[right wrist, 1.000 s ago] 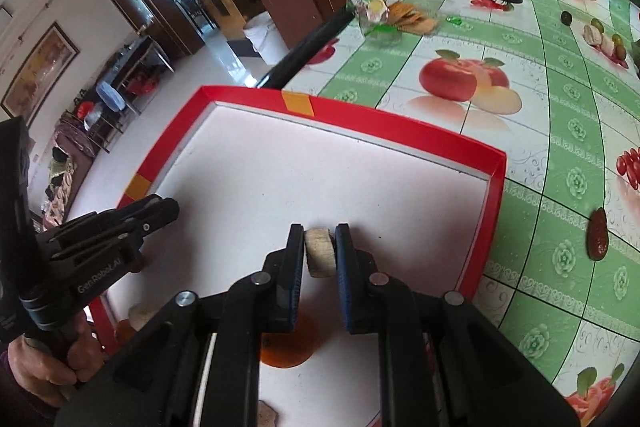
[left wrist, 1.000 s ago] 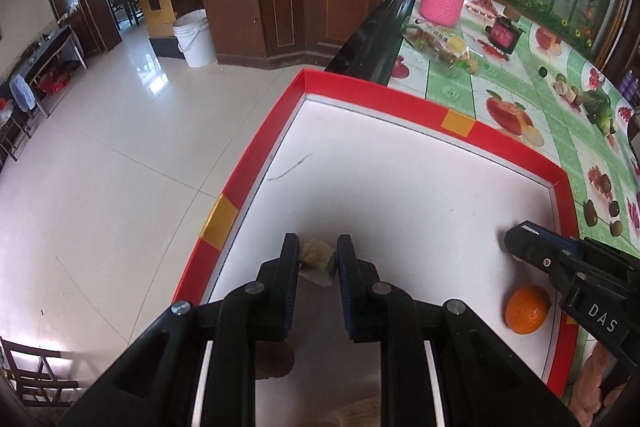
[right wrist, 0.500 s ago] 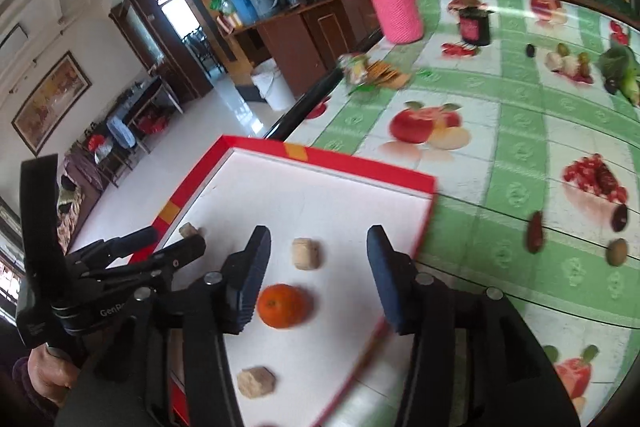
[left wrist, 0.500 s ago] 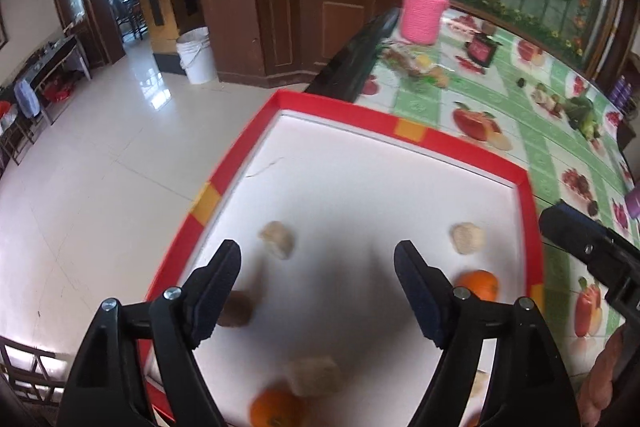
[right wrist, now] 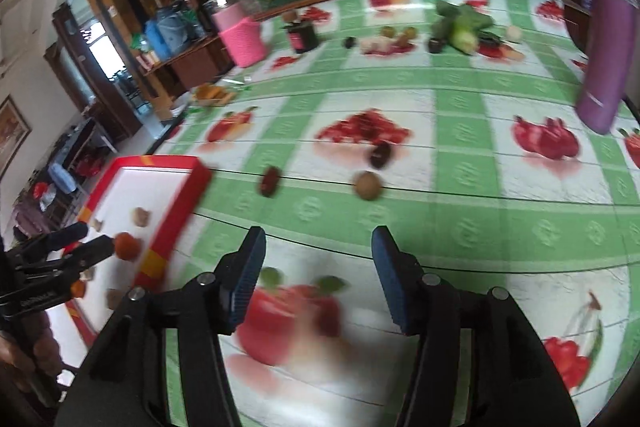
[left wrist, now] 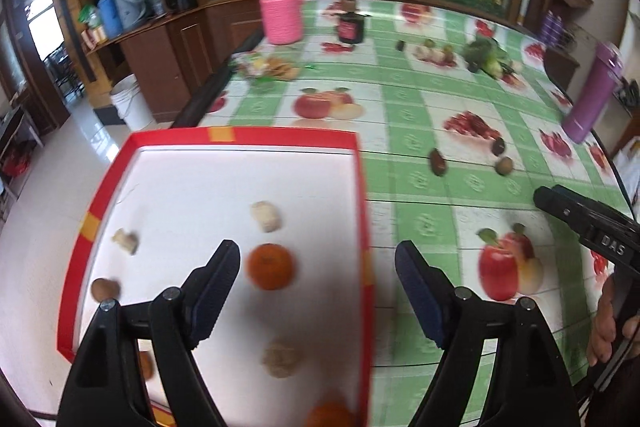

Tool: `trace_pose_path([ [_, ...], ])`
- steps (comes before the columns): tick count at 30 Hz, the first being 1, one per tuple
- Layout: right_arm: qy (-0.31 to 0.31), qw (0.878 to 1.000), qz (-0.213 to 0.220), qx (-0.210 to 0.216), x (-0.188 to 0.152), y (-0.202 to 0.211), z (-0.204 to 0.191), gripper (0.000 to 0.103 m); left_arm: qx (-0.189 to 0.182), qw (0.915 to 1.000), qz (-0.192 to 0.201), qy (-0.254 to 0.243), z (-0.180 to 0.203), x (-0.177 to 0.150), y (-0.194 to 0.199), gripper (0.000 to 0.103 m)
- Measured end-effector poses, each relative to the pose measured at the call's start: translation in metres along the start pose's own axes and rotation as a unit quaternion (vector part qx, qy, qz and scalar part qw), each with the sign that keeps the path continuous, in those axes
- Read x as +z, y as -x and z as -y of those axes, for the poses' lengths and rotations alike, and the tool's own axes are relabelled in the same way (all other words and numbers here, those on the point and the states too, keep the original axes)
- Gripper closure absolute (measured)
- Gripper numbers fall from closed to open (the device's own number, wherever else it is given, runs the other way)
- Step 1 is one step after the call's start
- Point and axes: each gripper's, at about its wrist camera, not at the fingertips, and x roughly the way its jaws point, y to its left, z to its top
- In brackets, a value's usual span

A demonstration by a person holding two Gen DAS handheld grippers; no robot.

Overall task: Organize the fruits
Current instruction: 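Open both tools to drop the beige pieces into the tray, then grasp a brown kiwi with the right tool while the left tool grasps a date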

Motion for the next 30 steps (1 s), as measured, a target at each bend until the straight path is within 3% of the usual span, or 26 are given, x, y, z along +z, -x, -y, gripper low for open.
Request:
trace_pose_path([
  [5, -0.005, 1.000, -0.010, -0.022, 0.001, -0.005, 0.027, 0.046, -0.007, 0.9988, -0.001, -0.049, 0.040, 0.005, -0.003, 0.023],
  [12, 0.015, 0.999, -0.026, -0.039, 0.028, -0.043, 0.015, 0.047, -0.007, 0.9979, -0.013, -0.063, 0.054, 0.015, -0.015, 0.023],
  [14, 0.013, 0.998, -0.026, -0.050, 0.032, -0.053, 0.012, 0.053, -0.006, 0.9984, -0.016, -0.055, 0.052, 0.018, -0.019, 0.023],
  [18, 0.017, 0.996, -0.042, -0.082, 0.036, -0.069, 0.012, 0.076, -0.008, 0.9990, -0.016, -0.042, 0.051, 0.028, -0.026, 0.023],
  [21, 0.022, 0.995, -0.043, -0.084, 0.034, -0.066, 0.015, 0.078, -0.018, 0.9989, -0.019, -0.038, 0.059, 0.034, -0.035, 0.023],
  [25, -0.028, 0.997, -0.011, -0.066, 0.043, -0.044, 0.036, 0.078, -0.040, 0.9980, -0.019, -0.046, 0.079, 0.044, -0.052, 0.023],
  [30, -0.092, 0.994, 0.026, -0.047, 0.053, -0.022, 0.067, 0.078, -0.038, 0.9978, -0.031, -0.045, 0.096, 0.061, -0.081, 0.024],
])
